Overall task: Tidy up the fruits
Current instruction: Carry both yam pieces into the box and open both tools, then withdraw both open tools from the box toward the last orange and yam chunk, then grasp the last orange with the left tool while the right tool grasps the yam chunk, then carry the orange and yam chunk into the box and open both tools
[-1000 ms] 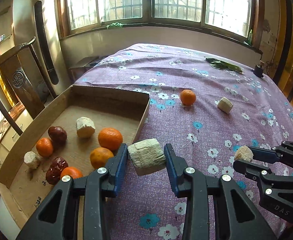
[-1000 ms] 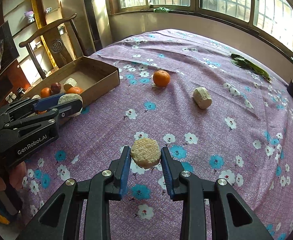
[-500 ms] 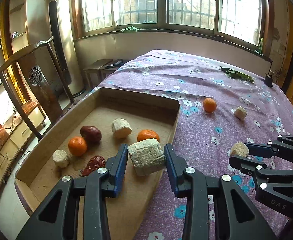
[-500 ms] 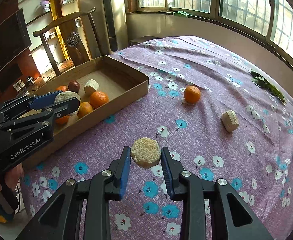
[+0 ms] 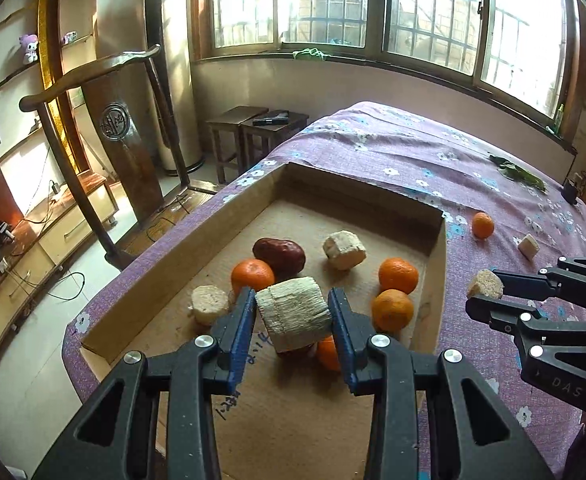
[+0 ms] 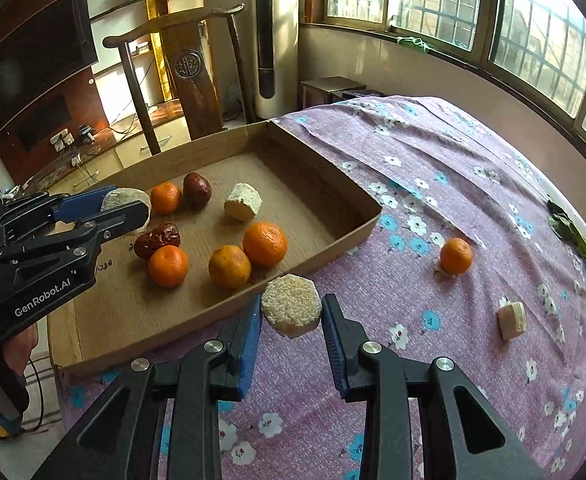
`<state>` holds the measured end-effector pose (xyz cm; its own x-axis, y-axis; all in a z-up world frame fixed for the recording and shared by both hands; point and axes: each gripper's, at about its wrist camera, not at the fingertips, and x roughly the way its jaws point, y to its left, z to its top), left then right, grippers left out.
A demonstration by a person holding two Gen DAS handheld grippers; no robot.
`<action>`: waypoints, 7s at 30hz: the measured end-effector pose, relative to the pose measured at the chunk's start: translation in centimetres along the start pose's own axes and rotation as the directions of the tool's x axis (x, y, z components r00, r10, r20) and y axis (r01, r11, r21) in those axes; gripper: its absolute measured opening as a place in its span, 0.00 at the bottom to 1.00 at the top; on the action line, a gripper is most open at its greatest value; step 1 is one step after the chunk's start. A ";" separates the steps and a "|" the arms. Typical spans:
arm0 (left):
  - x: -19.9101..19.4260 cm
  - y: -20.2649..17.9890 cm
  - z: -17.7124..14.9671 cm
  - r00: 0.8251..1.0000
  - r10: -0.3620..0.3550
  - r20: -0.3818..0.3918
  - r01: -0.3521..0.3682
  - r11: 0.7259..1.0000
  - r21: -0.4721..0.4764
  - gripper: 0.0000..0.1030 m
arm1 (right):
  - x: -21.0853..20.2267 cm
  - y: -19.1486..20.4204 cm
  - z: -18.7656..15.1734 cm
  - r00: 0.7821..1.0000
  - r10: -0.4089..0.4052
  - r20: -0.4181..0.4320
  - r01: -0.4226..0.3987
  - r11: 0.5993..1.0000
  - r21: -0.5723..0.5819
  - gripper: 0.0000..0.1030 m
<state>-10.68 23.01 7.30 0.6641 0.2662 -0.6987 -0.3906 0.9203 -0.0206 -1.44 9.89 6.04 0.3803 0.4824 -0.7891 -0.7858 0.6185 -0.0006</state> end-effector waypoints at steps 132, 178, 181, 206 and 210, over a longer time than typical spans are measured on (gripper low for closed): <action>7.6 -18.9 5.1 0.972 -0.195 -0.130 0.210 0.971 0.112 0.86 | -2.5 -19.1 -7.4 0.982 -0.173 -0.076 0.188 0.935 0.301 0.88; 5.4 -19.4 3.4 0.974 -0.196 -0.116 0.214 0.961 0.173 0.31 | -3.9 -17.3 -6.0 0.999 0.002 0.041 -0.014 0.957 0.289 0.28; 3.9 -18.1 2.7 0.979 -0.182 -0.088 0.196 0.963 0.183 0.31 | -4.3 -15.6 -5.9 0.999 0.016 0.050 -0.029 0.961 0.274 0.28; -0.6 -4.1 1.0 1.000 0.001 0.028 -0.003 0.999 0.054 0.31 | -1.7 -2.3 -0.4 0.988 0.146 0.043 -0.148 0.988 0.046 0.29; -0.6 -2.5 1.0 0.999 0.026 0.027 -0.027 0.999 0.032 0.31 | -1.0 -1.0 0.5 0.986 0.164 0.035 -0.165 0.986 0.017 0.29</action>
<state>-9.46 20.82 8.45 0.6709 0.2976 -0.6792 -0.3877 0.9216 0.0208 -0.84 9.11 7.11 0.2628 0.5987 -0.7566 -0.8291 0.5412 0.1403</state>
